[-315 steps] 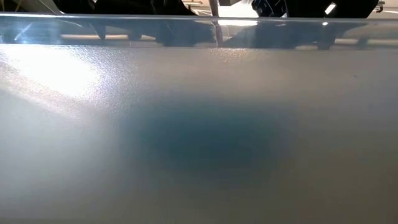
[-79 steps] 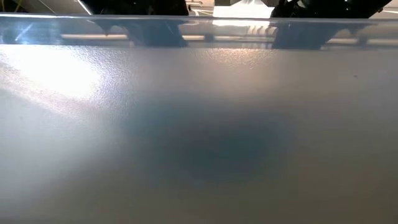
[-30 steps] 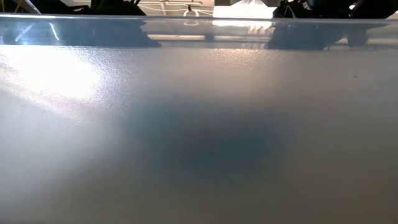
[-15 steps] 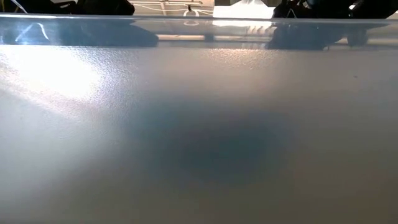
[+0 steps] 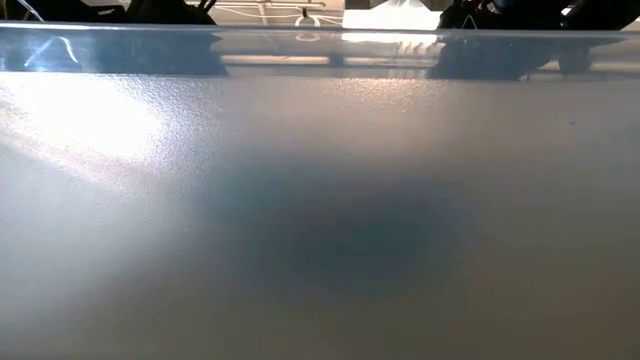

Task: Pick & Place Toothbrushes
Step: Put the green toothbrush into the green bin

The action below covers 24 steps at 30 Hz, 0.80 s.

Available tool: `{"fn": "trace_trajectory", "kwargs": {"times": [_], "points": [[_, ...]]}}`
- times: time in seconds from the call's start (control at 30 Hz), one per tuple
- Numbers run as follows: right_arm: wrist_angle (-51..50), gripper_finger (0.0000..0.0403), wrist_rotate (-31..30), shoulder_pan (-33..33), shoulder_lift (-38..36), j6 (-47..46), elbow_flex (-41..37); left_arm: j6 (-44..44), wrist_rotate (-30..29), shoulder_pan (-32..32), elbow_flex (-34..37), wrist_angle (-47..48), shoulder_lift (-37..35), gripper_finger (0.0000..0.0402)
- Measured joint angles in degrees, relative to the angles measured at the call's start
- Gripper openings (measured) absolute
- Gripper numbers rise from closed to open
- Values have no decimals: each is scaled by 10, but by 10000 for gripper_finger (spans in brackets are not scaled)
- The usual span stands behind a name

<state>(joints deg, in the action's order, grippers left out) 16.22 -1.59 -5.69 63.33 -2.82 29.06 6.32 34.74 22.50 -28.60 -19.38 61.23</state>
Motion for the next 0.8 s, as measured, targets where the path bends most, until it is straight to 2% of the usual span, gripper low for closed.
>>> {"fn": "trace_trajectory", "kwargs": {"times": [0.23, 0.3, 0.53, 0.63, 0.8], "points": [[-17, 26, -30, 1, 0, -81, 2, 36, 3, 0, 0, -8, 0, 1], [-62, 11, -35, 7, 0, -101, 18, 40, 7, 0, 4, -12, 0, 1], [-251, 4, -143, 35, 0, -131, 99, 39, 7, 0, 59, -64, -2, 1], [-319, 4, -180, 26, 0, -175, 130, 39, 5, 0, 75, -82, -7, 1], [-390, 4, -180, -14, 0, -267, 139, 27, 4, 0, 77, -80, -13, 1]]}}
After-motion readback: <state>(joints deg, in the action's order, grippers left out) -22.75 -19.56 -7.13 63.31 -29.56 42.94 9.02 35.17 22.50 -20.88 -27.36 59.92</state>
